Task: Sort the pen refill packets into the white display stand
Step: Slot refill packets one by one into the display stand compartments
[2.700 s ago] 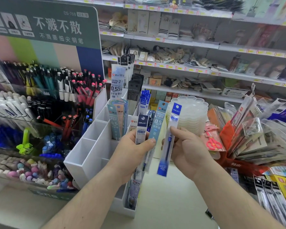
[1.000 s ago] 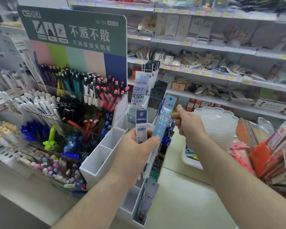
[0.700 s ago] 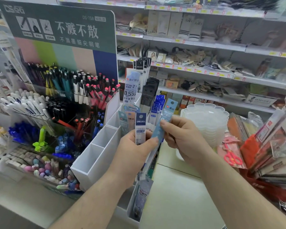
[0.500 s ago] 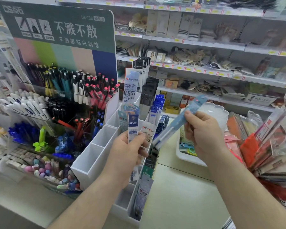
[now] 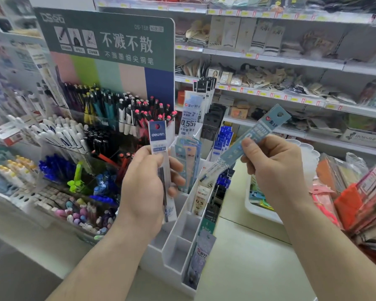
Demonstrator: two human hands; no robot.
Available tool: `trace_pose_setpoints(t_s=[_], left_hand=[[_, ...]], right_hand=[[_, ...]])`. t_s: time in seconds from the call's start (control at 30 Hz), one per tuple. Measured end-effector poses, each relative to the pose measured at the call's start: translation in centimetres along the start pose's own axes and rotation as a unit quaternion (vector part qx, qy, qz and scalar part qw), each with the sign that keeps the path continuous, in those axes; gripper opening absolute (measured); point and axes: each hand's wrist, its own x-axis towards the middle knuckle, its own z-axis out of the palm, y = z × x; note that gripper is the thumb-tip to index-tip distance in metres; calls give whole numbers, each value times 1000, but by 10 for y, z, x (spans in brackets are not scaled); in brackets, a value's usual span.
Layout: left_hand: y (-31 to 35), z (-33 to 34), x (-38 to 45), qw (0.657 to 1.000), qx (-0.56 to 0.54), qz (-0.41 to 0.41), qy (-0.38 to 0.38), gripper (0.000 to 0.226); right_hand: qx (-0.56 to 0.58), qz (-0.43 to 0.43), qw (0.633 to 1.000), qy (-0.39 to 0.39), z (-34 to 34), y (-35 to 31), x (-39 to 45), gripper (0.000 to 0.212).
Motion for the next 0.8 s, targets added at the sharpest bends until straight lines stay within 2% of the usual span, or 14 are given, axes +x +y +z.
trace_pose_setpoints(t_s=[0.3,0.43,0.57,0.63,0.7,0.8], left_hand=[[6,-5,13,999,-23,-24,21,16],[7,-6,13,999,-31,-29,20,17],[8,-13,14,999,-26,-23,32,19],[7,-15,15,999,-26,-25,35,19],[6,-16,16,998,-31,-31,36,19],[5,-16,17,998,-39,-36,37,20]], right_hand=[[84,-50,993,71,28,-25,60,25],[77,-57,994,57,40,-30,77,23],[137,-111,984,15,31,-33,54,22],[84,-157,984,-27,28,-24,38,17],[24,-166,984,-57,29,-6,28,15],[-46,-176,981,-69,32,19,20,35]])
